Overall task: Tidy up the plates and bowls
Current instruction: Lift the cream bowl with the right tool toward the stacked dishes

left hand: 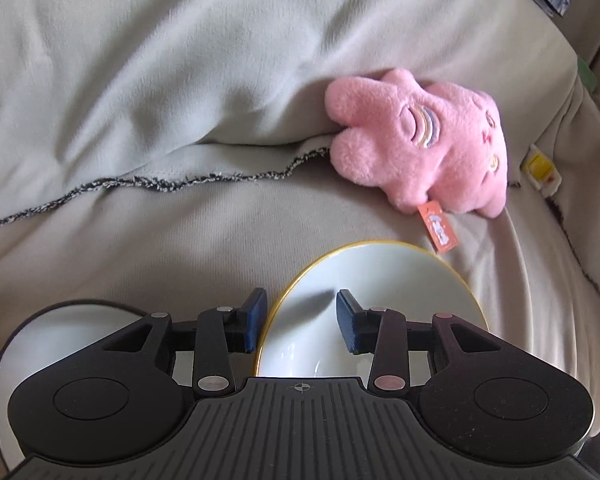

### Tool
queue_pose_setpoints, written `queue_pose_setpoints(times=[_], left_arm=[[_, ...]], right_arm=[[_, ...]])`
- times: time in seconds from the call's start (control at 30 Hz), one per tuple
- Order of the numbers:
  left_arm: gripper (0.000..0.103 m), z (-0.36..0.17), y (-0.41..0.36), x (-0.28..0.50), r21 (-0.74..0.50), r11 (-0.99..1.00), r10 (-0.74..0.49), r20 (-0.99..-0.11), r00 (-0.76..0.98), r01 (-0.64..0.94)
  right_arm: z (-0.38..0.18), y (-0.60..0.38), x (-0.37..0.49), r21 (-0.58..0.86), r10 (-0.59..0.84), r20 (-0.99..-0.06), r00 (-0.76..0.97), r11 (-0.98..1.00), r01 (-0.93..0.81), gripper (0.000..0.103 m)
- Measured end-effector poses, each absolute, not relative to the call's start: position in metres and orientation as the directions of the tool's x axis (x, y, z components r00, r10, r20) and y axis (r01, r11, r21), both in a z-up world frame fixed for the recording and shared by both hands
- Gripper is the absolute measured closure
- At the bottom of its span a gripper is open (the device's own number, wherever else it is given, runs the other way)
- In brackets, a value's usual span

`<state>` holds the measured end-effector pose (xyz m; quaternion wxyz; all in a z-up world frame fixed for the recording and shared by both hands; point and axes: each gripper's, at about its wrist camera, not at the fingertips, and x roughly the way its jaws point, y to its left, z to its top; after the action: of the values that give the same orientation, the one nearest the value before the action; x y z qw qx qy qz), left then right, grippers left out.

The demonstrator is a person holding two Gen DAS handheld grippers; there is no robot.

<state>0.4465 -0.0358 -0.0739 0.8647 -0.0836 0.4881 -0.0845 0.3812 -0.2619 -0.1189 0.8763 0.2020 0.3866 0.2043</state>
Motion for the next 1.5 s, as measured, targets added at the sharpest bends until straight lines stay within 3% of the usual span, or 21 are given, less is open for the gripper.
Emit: queue_pose_setpoints(times=[0.33,0.6,0.8,1.0,1.1,1.5], left_arm=[[0.062,-0.065,-0.049,0.386,-0.209,0.97,-0.243,-0.858,0.453,0.125],[0.062,-0.082,-0.045,0.317,-0.226,0.972,-0.235,-0.903,0.359,0.068],[0.066,-0.076,-0.047,0.269,-0.144,0.986,-0.168,-0.895,0.413,0.089],[0.066,-0.071,-0.041,0.266,-0.114,0.993,-0.122,-0.912,0.391,0.043],[0.072,-0.071,-0.037,0.266,-0.12,0.992,-0.121,-0.915,0.386,0.027],[0.072,-0.054,-0.037,0.26,-0.096,0.995,-0.078,-0.91,0.407,-0.023]], right_arm=[[-0.105,-0.275,0.337,0.425,0.434,-0.627,0.647,0.887,-0.182,0.08],[-0.099,-0.287,0.286,0.426,0.473,-0.602,0.643,0.872,-0.242,0.08],[-0.106,-0.285,0.258,0.414,0.508,-0.59,0.628,0.857,-0.305,0.079],[-0.114,-0.289,0.263,0.496,0.58,-0.589,0.563,0.809,-0.314,0.079],[-0.117,-0.284,0.263,0.482,0.582,-0.589,0.561,0.81,-0.335,0.08],[-0.113,-0.291,0.26,0.493,0.59,-0.558,0.584,0.801,-0.339,0.079]])
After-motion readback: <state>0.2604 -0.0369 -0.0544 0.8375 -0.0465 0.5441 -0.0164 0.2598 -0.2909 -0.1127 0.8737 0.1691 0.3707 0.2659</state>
